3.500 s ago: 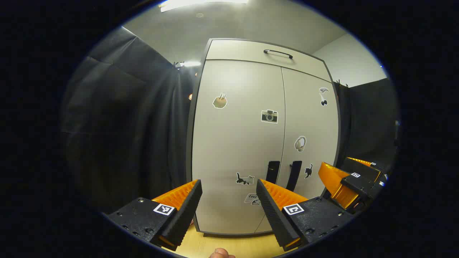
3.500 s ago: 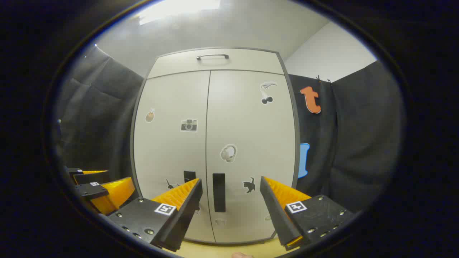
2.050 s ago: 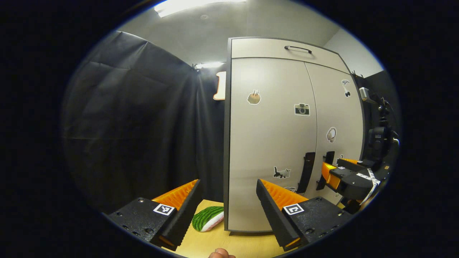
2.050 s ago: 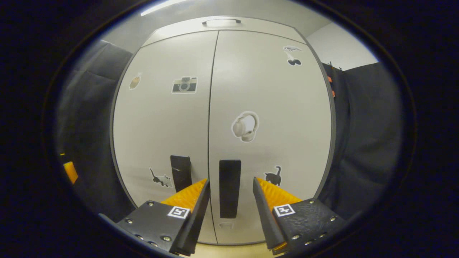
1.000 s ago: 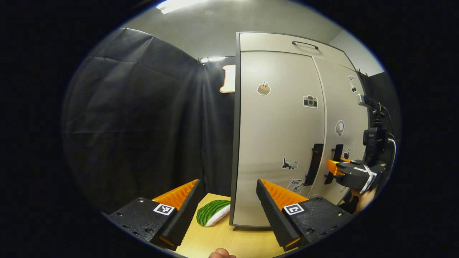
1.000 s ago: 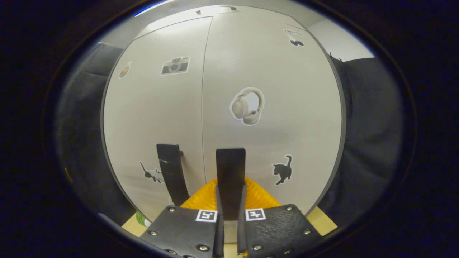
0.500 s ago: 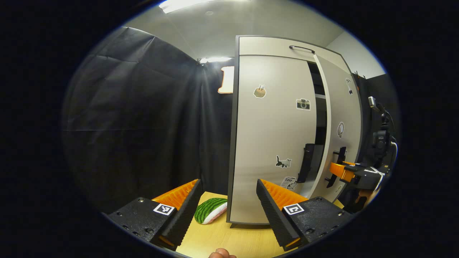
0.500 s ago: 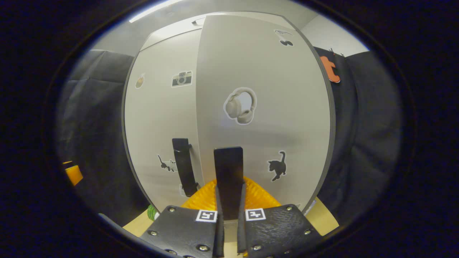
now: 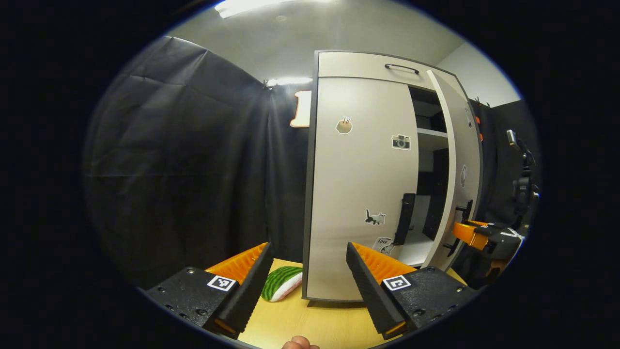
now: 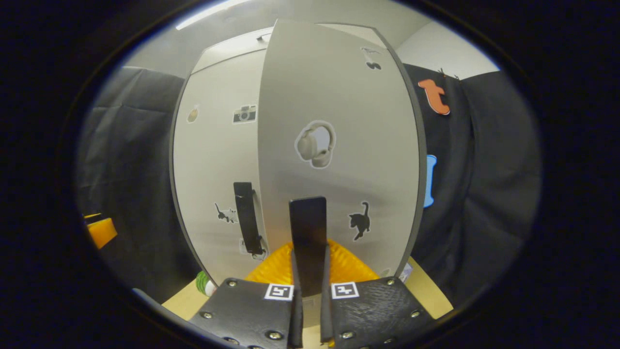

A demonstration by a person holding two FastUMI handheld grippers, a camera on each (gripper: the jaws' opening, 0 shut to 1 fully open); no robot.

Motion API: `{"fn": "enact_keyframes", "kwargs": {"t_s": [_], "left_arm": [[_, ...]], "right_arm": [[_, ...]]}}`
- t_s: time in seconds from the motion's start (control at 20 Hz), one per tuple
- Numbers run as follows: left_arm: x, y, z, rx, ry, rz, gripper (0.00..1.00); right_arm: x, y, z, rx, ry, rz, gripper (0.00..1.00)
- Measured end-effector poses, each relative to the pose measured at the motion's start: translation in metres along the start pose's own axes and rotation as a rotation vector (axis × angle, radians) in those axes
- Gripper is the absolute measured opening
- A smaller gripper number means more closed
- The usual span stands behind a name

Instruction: Open the right door of the double-door shoe cabinet with the right hand, and open the left door with the left hand.

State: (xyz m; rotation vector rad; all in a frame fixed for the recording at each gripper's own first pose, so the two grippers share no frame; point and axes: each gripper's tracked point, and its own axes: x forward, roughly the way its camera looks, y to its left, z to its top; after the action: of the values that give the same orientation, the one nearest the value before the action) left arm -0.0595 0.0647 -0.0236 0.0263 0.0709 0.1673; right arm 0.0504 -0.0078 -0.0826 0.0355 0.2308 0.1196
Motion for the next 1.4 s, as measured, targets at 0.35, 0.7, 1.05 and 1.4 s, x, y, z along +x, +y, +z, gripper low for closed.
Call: {"fn": "enact_keyframes", "kwargs": {"t_s": [0.35,0.7,1.05,1.4], "left_arm": [[0.004,-0.026,-0.008,0.009,0.018,-0.074,0.95],[0.011,-0.054,-0.017,0.02,0.04,-0.157,0.95],[0.017,-0.092,-0.032,0.015,0.077,-0.255,0.95],[0.034,-0.127,-0.037,0.018,0.075,-0.331,0.94]], "right_arm": [[-0.015,-0.013,0.001,0.007,-0.015,-0.038,0.14],[-0.03,-0.032,0.001,0.012,-0.026,-0.088,0.13],[-0.04,-0.054,0.001,0.013,-0.022,-0.141,0.1],[-0.05,-0.092,0.003,-0.032,-0.033,-0.269,0.09]]}}
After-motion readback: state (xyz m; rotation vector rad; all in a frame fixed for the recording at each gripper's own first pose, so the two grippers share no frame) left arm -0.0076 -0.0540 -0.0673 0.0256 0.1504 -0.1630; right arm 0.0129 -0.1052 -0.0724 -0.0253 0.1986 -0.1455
